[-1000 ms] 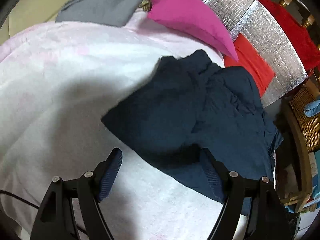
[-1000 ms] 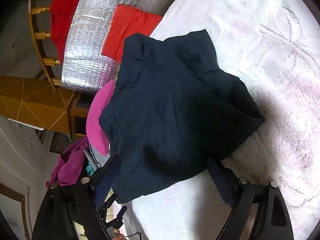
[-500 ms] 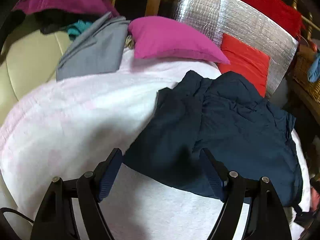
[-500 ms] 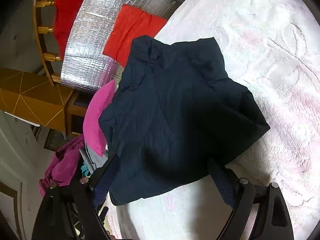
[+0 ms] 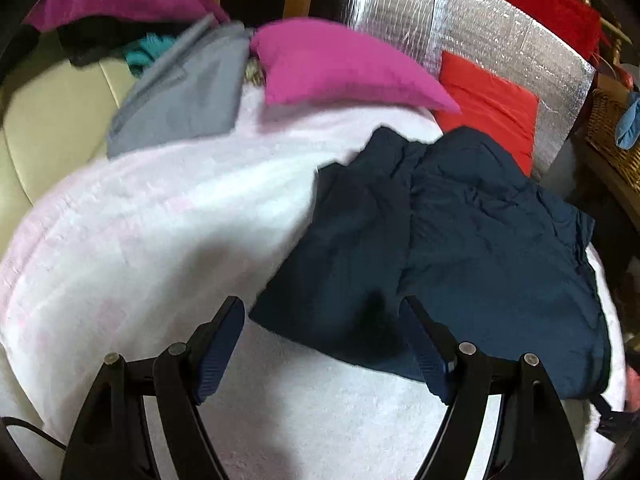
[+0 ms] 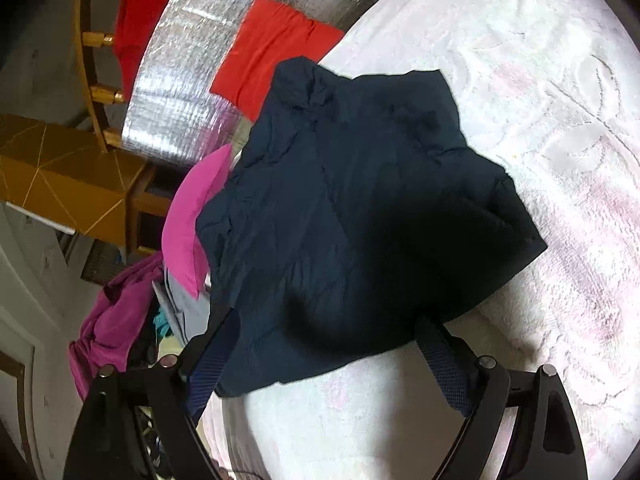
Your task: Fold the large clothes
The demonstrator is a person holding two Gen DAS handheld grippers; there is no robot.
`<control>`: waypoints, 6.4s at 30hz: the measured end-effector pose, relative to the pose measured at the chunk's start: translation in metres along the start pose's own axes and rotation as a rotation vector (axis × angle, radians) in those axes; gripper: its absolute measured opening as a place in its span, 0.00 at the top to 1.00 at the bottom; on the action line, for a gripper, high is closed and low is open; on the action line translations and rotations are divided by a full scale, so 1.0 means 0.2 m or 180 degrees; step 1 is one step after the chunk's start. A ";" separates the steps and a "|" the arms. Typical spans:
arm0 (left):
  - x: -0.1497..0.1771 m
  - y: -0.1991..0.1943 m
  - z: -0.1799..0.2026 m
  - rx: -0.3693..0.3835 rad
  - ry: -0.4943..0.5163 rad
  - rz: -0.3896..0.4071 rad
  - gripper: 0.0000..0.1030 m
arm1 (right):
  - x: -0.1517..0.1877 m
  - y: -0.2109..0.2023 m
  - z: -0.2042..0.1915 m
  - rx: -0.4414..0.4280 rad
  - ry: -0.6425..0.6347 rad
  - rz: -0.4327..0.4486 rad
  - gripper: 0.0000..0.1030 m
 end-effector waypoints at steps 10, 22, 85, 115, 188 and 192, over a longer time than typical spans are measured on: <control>0.04 0.12 -0.09 0.0787 -0.0835 -0.0388 0.22 | 0.09 0.11 0.00 -0.0036 0.0018 -0.0253 0.12; 0.02 0.28 -0.13 0.1287 -0.1486 -0.0500 0.19 | 0.05 0.17 0.06 -0.0167 0.0439 0.0027 0.12; 0.11 0.14 -0.16 0.1441 -0.1494 -0.0125 0.72 | 0.11 0.01 0.24 0.0069 0.0697 0.0496 0.68; 0.05 0.22 -0.12 0.1329 -0.1244 -0.0106 0.68 | 0.20 -0.15 0.40 -0.0019 0.0480 0.0345 0.67; -0.30 0.45 0.01 -0.0720 -0.0563 -0.0078 0.14 | -0.13 0.92 -0.83 0.0312 -0.1118 -0.0634 0.76; -0.31 0.47 0.02 -0.0723 -0.0561 -0.0113 0.14 | -0.19 0.80 -0.79 0.0075 -0.0894 -0.0466 0.76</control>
Point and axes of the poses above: each gripper's, at about its wrist camera, not at the fingertips, and y roughly the way its jaws point, z to its right, x to its underside, the point moved 4 cm from there along y, roughly the way its jaws point, and after that the axes turned 12 degrees about x, right-handed, at the moved point
